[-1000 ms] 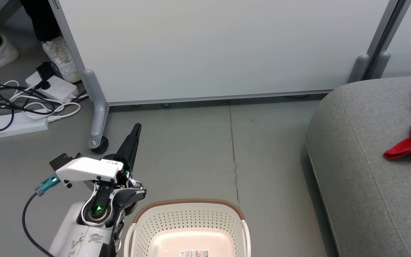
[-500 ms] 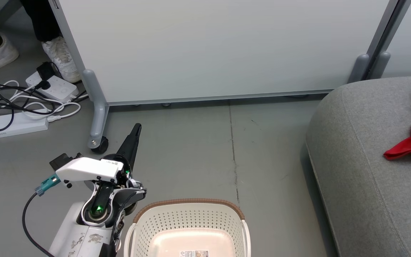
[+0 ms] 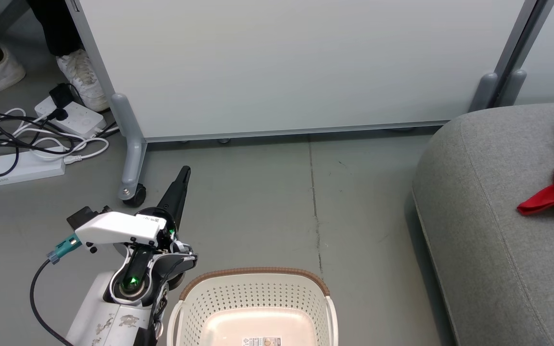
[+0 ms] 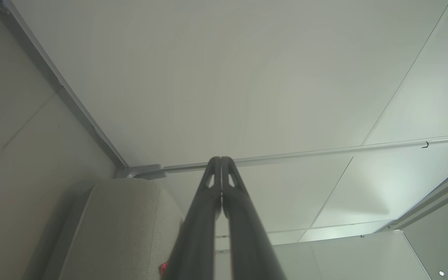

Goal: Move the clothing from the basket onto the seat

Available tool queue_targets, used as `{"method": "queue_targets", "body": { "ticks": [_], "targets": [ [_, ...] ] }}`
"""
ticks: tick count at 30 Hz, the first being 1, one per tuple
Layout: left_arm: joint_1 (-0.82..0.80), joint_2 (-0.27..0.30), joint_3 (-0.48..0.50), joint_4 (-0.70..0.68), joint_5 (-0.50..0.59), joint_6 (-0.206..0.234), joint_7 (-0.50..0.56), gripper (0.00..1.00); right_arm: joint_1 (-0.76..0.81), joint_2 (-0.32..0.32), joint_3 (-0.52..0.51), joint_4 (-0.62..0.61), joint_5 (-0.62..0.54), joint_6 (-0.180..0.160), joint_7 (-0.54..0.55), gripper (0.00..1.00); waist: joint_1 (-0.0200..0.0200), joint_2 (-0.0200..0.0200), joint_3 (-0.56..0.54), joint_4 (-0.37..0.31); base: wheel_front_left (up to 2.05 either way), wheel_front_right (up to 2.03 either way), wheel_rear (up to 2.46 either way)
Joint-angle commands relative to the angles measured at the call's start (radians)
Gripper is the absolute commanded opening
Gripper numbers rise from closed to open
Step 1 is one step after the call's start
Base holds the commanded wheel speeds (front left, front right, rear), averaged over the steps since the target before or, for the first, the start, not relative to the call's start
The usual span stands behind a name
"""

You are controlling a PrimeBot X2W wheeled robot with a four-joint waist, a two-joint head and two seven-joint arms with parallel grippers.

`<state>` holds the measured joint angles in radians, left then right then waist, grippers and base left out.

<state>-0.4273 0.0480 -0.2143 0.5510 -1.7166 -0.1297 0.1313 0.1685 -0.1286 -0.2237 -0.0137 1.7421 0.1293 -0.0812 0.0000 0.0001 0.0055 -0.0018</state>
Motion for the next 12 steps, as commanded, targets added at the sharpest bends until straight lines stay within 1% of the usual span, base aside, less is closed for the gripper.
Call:
{"method": "queue_targets", "body": {
  "ticks": [1,12],
  "targets": [
    [-0.013,0.004,0.003,-0.001,0.001,-0.004,0.0,0.0,0.005,-0.008,-0.002,-0.003,0.004,0.003,-0.006,0.0,0.0,-0.0001,0.0,0.0,0.0,0.0,0.0],
    [-0.013,0.004,0.003,-0.001,0.001,-0.004,0.0,0.0,0.007,-0.013,0.004,-0.003,0.008,0.003,-0.011,0.0,0.0,-0.0001,0.0,0.0,0.0,0.0,0.0]
  ]
}}
